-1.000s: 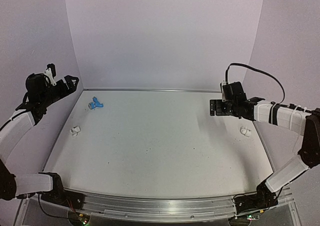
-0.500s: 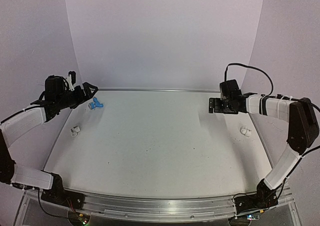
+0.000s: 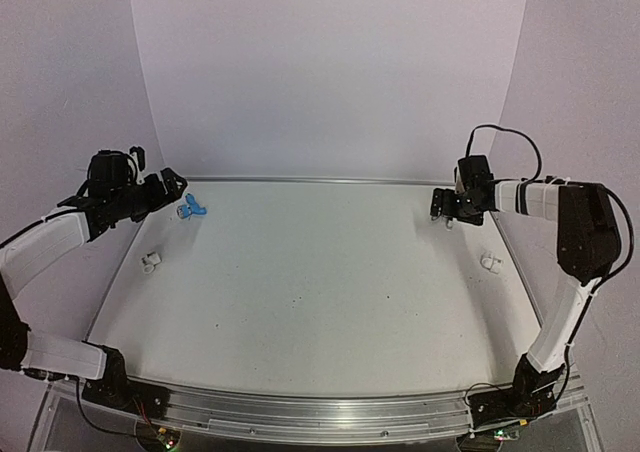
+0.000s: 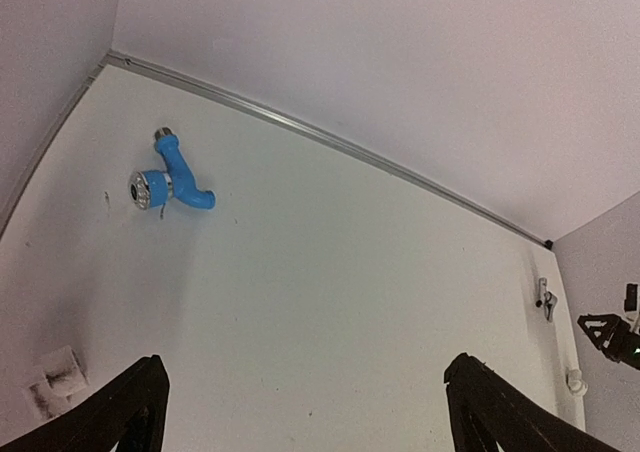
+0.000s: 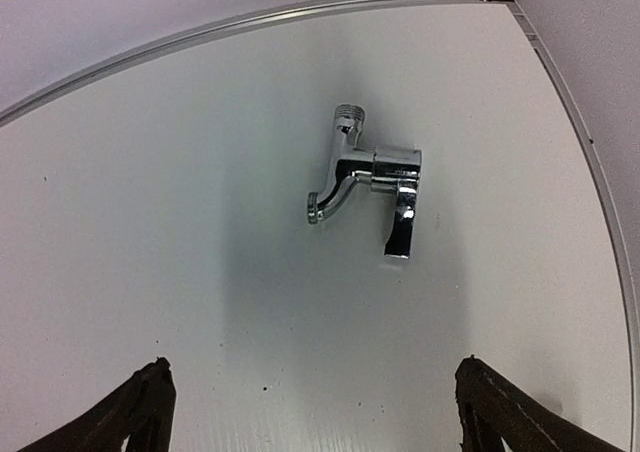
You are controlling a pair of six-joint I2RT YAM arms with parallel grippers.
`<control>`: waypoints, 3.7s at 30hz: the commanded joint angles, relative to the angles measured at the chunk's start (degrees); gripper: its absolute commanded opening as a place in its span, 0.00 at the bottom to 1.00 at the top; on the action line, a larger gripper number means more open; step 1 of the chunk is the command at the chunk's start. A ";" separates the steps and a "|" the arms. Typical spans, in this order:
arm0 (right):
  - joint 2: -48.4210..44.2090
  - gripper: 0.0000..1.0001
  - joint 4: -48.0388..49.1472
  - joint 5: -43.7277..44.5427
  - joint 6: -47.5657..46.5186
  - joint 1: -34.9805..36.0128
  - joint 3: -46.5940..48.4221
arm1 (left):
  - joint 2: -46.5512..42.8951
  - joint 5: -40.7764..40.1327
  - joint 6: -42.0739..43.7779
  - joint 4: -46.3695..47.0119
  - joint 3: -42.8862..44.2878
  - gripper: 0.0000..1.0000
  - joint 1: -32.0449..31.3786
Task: Install the water faucets
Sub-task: Pick up the water faucet from the corner of the board, then pass from the right arm to the left
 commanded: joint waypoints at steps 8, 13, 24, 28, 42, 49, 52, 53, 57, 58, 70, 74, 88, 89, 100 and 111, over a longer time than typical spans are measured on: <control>16.61 0.98 -4.24 -4.83 8.00 -6.20 16.93 | -9.14 -1.23 3.73 3.75 -2.46 1.00 0.08; 23.56 0.98 -5.44 -3.75 9.67 -6.32 23.63 | -6.65 4.45 2.22 3.54 -1.11 1.00 0.08; 33.62 0.97 -8.90 1.27 10.09 -6.11 33.47 | -3.90 7.72 1.17 3.54 1.01 1.00 0.07; 35.77 0.89 -13.26 5.53 8.27 -4.88 37.16 | -3.69 8.13 0.58 3.54 1.34 1.00 0.02; 33.28 0.79 -18.33 9.56 5.64 -2.60 35.46 | -2.80 9.74 -1.40 3.54 1.89 1.00 0.03; 33.47 0.56 -18.27 9.69 4.05 -2.46 35.17 | -2.60 10.35 -2.32 3.41 1.64 1.00 -0.01; 30.60 0.55 -15.05 6.09 1.57 -1.78 32.18 | -1.82 11.62 -3.68 3.08 1.15 1.00 0.02; 28.85 0.55 -12.90 4.98 -0.01 -1.33 30.12 | -1.42 12.42 -4.21 3.05 0.95 1.00 0.03; 21.68 0.54 -6.29 0.97 -5.35 0.99 21.82 | 0.85 15.46 -6.93 3.08 0.13 0.99 -0.24; 19.80 0.54 -5.15 -0.22 -6.51 1.58 19.99 | 1.46 15.89 -7.48 3.10 0.08 0.98 -0.47; -5.39 0.54 13.19 -23.36 -31.02 21.72 -10.50 | 15.63 26.47 -14.23 11.25 2.61 0.94 -12.77; -9.03 0.52 14.51 -27.12 -31.34 27.09 -13.68 | 22.74 34.05 -16.42 17.32 4.16 0.95 -18.04; -11.80 0.53 14.00 -20.38 -33.56 38.71 -16.29 | 36.22 40.61 -14.31 19.20 13.37 0.68 -33.18; -11.77 0.53 14.21 -19.86 -33.39 38.86 -16.35 | 36.74 40.80 -14.31 19.19 13.59 0.65 -33.49; -13.21 0.53 17.18 -17.54 -31.88 39.23 -17.70 | 38.14 42.51 -13.31 19.18 12.54 0.54 -35.85; -13.12 0.53 16.84 -16.90 -31.61 39.79 -17.27 | 39.71 42.11 -13.02 19.13 13.85 0.36 -37.52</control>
